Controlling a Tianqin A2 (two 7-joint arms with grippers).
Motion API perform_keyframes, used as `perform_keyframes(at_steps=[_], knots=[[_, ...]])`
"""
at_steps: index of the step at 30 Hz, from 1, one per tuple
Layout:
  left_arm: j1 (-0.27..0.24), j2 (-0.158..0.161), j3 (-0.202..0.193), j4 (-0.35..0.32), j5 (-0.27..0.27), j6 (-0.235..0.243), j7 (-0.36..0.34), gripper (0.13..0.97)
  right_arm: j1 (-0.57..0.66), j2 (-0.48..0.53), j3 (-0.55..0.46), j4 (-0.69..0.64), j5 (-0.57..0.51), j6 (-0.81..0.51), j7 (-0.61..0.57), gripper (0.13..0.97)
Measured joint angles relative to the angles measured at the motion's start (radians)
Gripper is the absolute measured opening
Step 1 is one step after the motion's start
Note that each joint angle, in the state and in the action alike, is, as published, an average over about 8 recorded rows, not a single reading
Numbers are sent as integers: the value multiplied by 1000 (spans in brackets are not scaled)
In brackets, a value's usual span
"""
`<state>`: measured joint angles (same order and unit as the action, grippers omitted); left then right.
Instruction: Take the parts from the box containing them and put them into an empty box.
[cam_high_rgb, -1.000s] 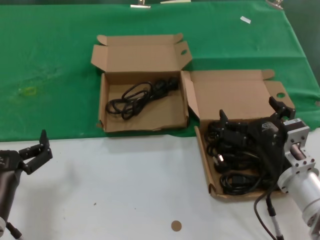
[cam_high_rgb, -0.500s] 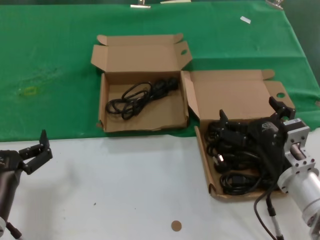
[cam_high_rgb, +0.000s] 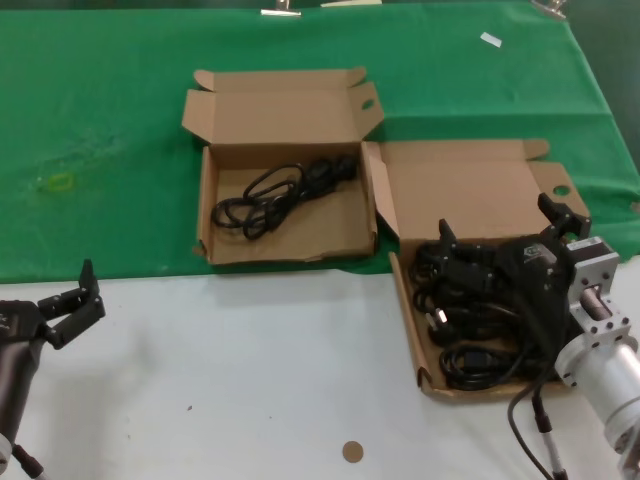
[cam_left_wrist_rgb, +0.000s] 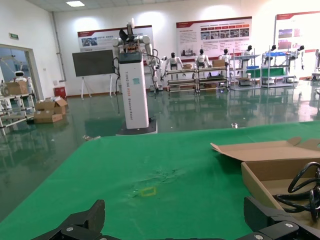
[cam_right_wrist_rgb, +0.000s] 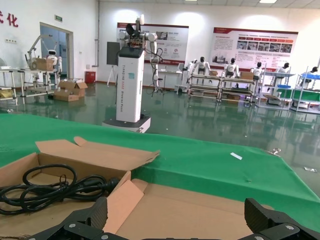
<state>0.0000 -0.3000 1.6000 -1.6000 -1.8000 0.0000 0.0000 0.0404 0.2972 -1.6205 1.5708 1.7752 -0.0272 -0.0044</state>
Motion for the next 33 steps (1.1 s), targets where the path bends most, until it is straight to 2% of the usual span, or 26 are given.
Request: perform_keyframes(at_steps=[33], knots=[[0,0,0,0,0,0,0,966,0,0,0,0,0,0,0,966]])
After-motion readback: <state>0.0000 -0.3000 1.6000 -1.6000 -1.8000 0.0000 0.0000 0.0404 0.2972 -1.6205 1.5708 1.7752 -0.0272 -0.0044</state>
